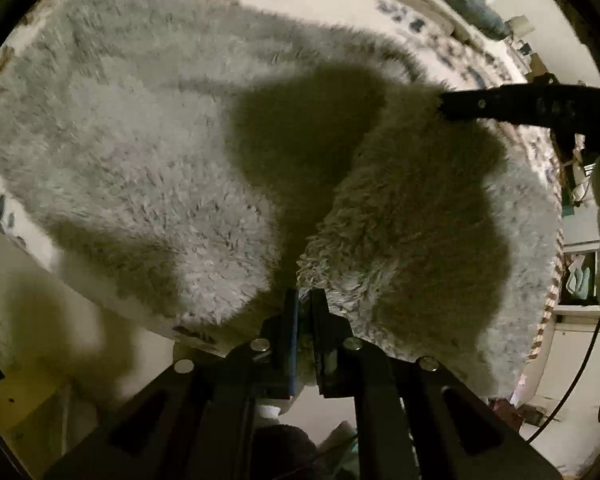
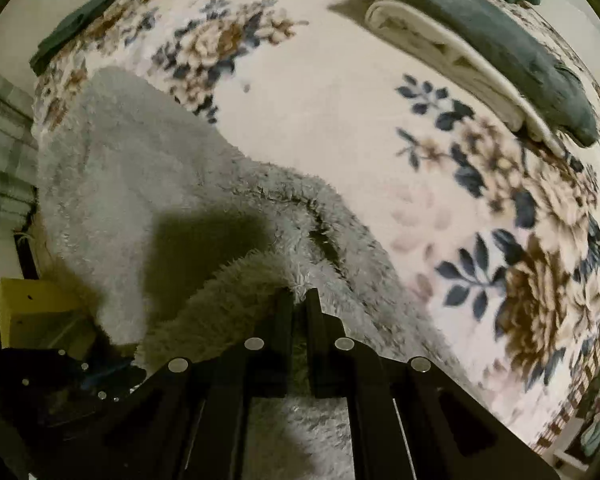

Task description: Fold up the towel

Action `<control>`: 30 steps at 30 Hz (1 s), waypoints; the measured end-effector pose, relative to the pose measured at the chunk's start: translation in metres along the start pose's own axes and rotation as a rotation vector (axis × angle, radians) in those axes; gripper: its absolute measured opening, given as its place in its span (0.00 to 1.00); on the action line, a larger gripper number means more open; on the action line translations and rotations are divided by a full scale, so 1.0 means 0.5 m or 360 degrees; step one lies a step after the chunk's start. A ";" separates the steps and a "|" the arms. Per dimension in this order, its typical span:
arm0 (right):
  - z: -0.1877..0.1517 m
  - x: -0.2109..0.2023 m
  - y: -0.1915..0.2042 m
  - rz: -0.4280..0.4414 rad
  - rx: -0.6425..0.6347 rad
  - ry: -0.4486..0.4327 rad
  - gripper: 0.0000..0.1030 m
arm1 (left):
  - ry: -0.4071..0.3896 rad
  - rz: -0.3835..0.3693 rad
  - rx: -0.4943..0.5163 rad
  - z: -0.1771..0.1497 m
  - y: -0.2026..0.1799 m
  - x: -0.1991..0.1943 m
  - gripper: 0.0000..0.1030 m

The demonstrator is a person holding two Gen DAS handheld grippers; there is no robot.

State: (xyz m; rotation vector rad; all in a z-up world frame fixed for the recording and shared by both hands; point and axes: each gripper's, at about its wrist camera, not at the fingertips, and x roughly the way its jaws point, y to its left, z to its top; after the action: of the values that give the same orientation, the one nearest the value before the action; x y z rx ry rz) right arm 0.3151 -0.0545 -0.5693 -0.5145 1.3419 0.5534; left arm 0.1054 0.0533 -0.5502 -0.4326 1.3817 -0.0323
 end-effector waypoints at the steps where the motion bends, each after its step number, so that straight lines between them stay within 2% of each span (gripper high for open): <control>1: 0.001 0.012 0.000 -0.0012 0.0007 0.0008 0.06 | 0.0000 -0.0008 -0.0012 0.003 0.004 0.009 0.08; 2: 0.001 0.020 -0.003 -0.0014 0.0025 0.0014 0.06 | -0.0008 -0.0065 -0.0025 0.007 0.008 0.017 0.08; 4: -0.004 0.026 -0.020 -0.0006 0.0115 0.0023 0.09 | 0.0005 -0.0103 -0.0035 0.017 0.009 0.027 0.09; 5: -0.010 0.021 -0.033 0.0030 0.0186 0.0022 0.18 | 0.0014 -0.0143 -0.0057 0.021 0.012 0.028 0.09; 6: -0.019 0.008 -0.050 0.0079 0.0272 0.0010 0.31 | 0.0017 -0.0163 -0.0080 0.024 0.016 0.026 0.09; 7: -0.036 -0.013 -0.071 0.0121 0.0373 -0.0029 0.42 | 0.0022 -0.0164 -0.0098 0.026 0.018 0.022 0.14; 8: -0.056 -0.036 -0.091 0.0148 0.0469 -0.0077 0.65 | 0.0024 -0.0160 -0.0100 0.027 0.019 0.017 0.18; 9: -0.081 -0.060 -0.113 0.0178 0.0571 -0.0124 0.76 | 0.0027 -0.0159 -0.0099 0.028 0.021 0.007 0.30; 10: -0.119 -0.088 -0.141 0.0214 0.0703 -0.0176 0.78 | 0.0024 -0.0163 -0.0104 0.028 0.023 -0.005 0.44; 12: -0.212 -0.131 -0.203 0.0247 0.0998 -0.0243 0.81 | -0.0001 -0.0171 -0.0126 0.029 0.033 -0.031 0.63; 13: -0.253 -0.143 -0.227 0.0252 0.1113 -0.0250 0.82 | -0.0020 -0.0175 -0.0133 0.030 0.035 -0.045 0.67; 15: -0.349 -0.150 -0.275 0.0249 0.1352 -0.0253 0.87 | -0.0061 -0.0169 -0.0128 0.040 0.034 -0.075 0.67; 18: -0.479 -0.103 -0.332 0.0283 0.1621 -0.0166 0.87 | -0.0108 -0.0164 -0.0073 0.069 0.019 -0.088 0.67; 20: -0.528 -0.049 -0.355 0.0443 0.1717 -0.0148 0.87 | -0.0116 -0.0136 -0.0011 0.096 -0.006 -0.076 0.67; 23: -0.551 0.016 -0.371 0.0672 0.1756 -0.0214 0.87 | -0.0144 -0.0134 0.0111 0.149 -0.067 -0.046 0.67; 24: -0.549 0.034 -0.372 0.0744 0.1747 -0.0235 0.83 | -0.0158 -0.0126 0.0160 0.157 -0.078 -0.041 0.67; 25: -0.541 0.044 -0.371 0.0764 0.1730 -0.0256 0.75 | -0.0167 -0.0122 0.0218 0.170 -0.100 -0.029 0.67; 26: -0.533 0.047 -0.369 0.0737 0.1705 -0.0271 0.52 | -0.0165 -0.0107 0.0264 0.183 -0.116 -0.016 0.67; 27: -0.521 0.049 -0.369 0.0678 0.1662 -0.0263 0.40 | -0.0150 -0.0081 0.0302 0.195 -0.130 0.003 0.67; 29: -0.506 0.042 -0.374 0.0607 0.1623 -0.0283 0.30 | -0.0071 -0.0080 0.0260 0.213 -0.134 0.047 0.67; 30: -0.501 0.039 -0.381 0.0585 0.1618 -0.0286 0.29 | -0.0042 -0.0076 0.0217 0.219 -0.131 0.063 0.67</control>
State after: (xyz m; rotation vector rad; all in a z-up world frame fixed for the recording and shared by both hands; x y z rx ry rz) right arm 0.2512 -0.3587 -0.6218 0.6065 1.3590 0.1447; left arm 0.2310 0.0149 -0.5460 -0.3504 1.3340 -0.1585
